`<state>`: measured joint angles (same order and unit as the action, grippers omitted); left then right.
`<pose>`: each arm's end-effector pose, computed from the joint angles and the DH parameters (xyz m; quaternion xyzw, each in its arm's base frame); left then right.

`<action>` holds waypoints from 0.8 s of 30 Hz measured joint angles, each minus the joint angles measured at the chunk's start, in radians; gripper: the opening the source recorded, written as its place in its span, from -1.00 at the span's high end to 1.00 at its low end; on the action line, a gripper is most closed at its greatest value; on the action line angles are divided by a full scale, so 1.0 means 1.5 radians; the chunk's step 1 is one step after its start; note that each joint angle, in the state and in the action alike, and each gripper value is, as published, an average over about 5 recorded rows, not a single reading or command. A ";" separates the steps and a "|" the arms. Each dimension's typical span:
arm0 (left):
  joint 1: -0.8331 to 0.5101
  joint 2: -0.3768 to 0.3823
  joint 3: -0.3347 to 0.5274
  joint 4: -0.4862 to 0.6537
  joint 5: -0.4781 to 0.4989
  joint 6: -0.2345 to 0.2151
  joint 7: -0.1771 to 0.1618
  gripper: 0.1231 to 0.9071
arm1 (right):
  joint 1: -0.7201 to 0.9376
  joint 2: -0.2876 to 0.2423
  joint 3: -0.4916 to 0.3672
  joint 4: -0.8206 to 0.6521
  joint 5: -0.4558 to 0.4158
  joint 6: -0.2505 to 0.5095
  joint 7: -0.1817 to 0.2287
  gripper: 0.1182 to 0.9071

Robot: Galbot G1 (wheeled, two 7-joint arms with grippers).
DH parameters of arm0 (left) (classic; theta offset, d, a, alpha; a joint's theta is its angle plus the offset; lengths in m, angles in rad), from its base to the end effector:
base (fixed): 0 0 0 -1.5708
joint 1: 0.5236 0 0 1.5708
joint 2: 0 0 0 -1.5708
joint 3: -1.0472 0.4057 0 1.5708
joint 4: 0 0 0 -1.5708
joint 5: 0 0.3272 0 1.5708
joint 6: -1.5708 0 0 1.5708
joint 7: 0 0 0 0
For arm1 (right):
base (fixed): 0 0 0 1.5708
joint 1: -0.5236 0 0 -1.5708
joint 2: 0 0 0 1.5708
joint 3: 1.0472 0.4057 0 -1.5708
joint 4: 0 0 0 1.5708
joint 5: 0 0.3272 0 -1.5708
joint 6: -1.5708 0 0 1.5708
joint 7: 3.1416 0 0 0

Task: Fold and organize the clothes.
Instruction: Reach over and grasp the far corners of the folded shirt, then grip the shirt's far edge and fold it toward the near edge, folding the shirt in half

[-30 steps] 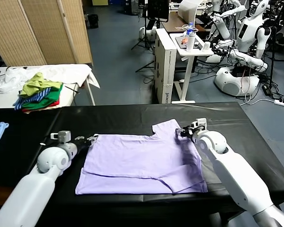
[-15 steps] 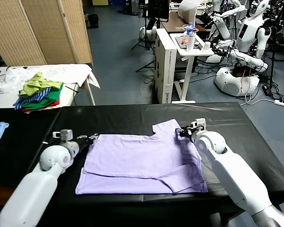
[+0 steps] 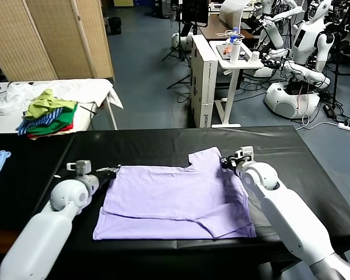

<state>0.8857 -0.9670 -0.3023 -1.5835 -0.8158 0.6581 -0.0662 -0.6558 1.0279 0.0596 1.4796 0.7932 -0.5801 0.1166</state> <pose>0.3747 0.1689 -0.3152 -0.0915 -0.9449 0.0519 0.3099 0.4403 -0.1001 -0.3032 0.1316 -0.9542 -0.0111 0.2684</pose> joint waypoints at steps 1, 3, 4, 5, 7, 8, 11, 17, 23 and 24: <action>0.002 0.001 -0.003 -0.004 -0.002 0.000 -0.001 0.94 | -0.004 -0.003 0.004 0.008 0.001 0.001 -0.001 0.94; 0.008 0.004 -0.009 -0.014 -0.007 0.001 -0.003 0.94 | -0.011 -0.009 0.012 0.023 0.002 0.003 -0.003 0.94; 0.012 0.006 -0.012 -0.020 -0.009 0.001 -0.003 0.94 | -0.015 -0.012 0.016 0.030 0.004 0.003 -0.004 0.94; 0.015 0.009 -0.015 -0.027 -0.010 0.001 -0.004 0.94 | -0.019 -0.016 0.021 0.038 0.006 0.003 -0.004 0.94; 0.023 0.013 -0.021 -0.041 -0.012 0.001 -0.004 0.94 | -0.029 -0.022 0.031 0.053 0.010 0.004 -0.005 0.94; 0.027 0.015 -0.025 -0.049 -0.012 0.000 -0.004 0.94 | -0.034 -0.025 0.036 0.061 0.011 0.003 -0.006 0.94; 0.040 0.022 -0.035 -0.070 -0.015 0.000 -0.004 0.94 | -0.049 -0.034 0.051 0.082 0.012 0.001 -0.006 0.94; 0.073 0.041 -0.063 -0.111 -0.026 -0.002 -0.004 0.94 | -0.080 -0.050 0.075 0.125 0.019 -0.009 -0.004 0.94; 0.109 0.062 -0.090 -0.154 -0.038 -0.001 -0.004 0.94 | -0.120 -0.071 0.099 0.184 0.034 -0.023 0.001 0.94; 0.115 0.065 -0.094 -0.162 -0.039 -0.001 -0.004 0.94 | -0.127 -0.075 0.103 0.195 0.036 -0.025 0.001 0.94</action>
<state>1.0587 -0.8696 -0.4429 -1.8258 -0.8744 0.6565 -0.0726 -0.8463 0.9149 0.2136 1.7724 0.8477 -0.6178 0.1184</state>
